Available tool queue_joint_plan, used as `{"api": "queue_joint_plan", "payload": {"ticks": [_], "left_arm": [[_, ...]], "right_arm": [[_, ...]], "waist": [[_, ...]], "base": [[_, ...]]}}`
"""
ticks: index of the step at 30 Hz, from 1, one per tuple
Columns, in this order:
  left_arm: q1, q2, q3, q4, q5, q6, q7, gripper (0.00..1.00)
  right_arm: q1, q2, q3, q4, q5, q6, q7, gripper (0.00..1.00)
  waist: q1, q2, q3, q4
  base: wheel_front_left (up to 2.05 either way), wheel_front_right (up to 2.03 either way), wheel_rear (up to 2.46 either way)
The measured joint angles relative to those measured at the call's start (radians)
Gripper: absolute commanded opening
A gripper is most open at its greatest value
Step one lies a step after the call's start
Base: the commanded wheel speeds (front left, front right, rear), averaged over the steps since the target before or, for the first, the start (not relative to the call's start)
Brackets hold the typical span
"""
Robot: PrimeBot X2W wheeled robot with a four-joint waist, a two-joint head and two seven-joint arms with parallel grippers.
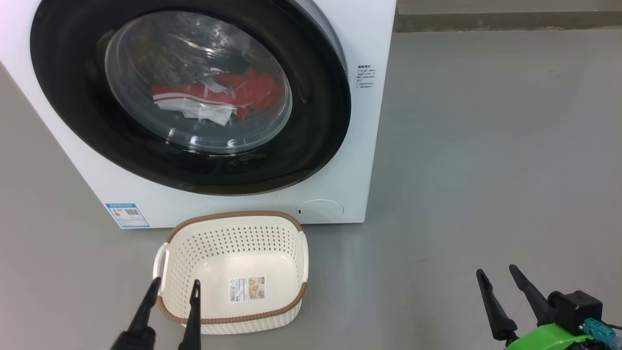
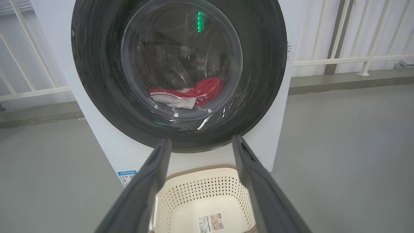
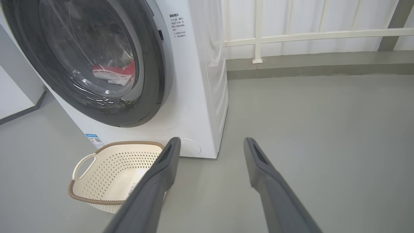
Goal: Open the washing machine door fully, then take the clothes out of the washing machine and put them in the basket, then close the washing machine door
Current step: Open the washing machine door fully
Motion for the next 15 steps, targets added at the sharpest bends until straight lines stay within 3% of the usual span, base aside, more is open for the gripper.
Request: {"api": "queue_joint_plan", "payload": {"ticks": [6,15], "left_arm": [[0.016,0.000,-0.004,-0.006,0.068,0.007,-0.013,1.00],[0.016,-0.001,0.002,-0.006,0.071,0.006,-0.013,1.00]], "right_arm": [[0.002,0.000,0.000,-0.006,-0.053,0.000,-0.014,1.00],[0.016,0.000,-0.002,-0.011,-0.049,0.000,-0.014,1.00]], "waist": [[0.0000,0.0000,-0.002,0.003],[0.0000,0.0000,-0.007,0.011]], "base": [[0.00,0.00,0.00],[0.00,0.00,0.00]]}}
